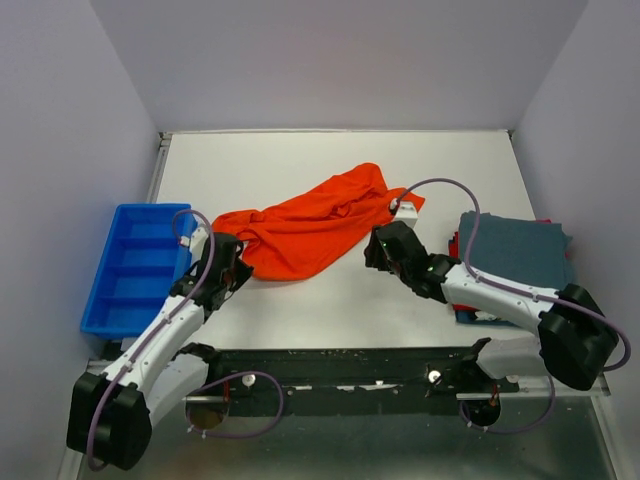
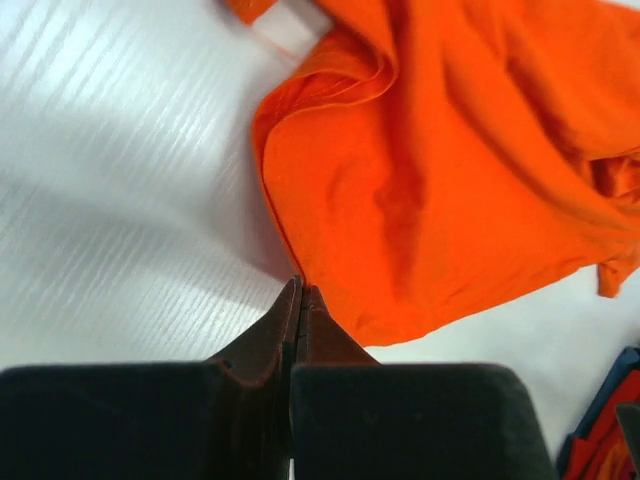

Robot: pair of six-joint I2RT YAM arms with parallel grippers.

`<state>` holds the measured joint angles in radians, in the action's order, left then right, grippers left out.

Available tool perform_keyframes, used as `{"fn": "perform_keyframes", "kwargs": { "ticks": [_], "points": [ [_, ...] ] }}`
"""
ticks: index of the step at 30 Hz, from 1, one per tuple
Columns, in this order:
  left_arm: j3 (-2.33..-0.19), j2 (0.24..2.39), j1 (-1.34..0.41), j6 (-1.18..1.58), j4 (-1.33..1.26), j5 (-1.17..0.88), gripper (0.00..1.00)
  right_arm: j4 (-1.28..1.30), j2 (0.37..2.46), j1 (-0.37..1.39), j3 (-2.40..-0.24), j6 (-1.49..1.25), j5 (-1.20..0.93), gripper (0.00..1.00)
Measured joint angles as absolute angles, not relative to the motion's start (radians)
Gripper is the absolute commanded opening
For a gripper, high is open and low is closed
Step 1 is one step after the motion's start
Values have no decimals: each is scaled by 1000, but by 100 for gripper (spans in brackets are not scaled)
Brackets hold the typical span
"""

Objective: Fold and stack the t-shirts
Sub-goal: Move the tshirt to the center of the board, then flatten out the tshirt

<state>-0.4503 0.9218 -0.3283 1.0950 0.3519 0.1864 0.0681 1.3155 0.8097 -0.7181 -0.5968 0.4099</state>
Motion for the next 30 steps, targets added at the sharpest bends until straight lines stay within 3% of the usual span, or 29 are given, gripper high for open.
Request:
{"fn": "perform_keyframes", "kwargs": {
  "ticks": [6, 8, 10, 11, 14, 30],
  "points": [
    [-517, 869, -290, 1063, 435, 206, 1, 68, 1298, 724, -712, -611, 406, 55],
    [-504, 857, -285, 1064, 473, 210, 16, 68, 1298, 723, -712, -614, 405, 54],
    [-480, 853, -283, 1069, 494, 208, 40, 68, 1298, 723, -712, -618, 400, 54],
    [-467, 853, -283, 1071, 500, 203, 47, 68, 1299, 723, -712, -621, 398, 54],
    [-416, 853, -283, 1087, 505, 170, 56, 68, 1312, 722, -712, -628, 387, 54],
    [-397, 978, -282, 1149, 427, 120, 52, 68, 1323, 712, -712, -636, 354, 54]
  ]
}}
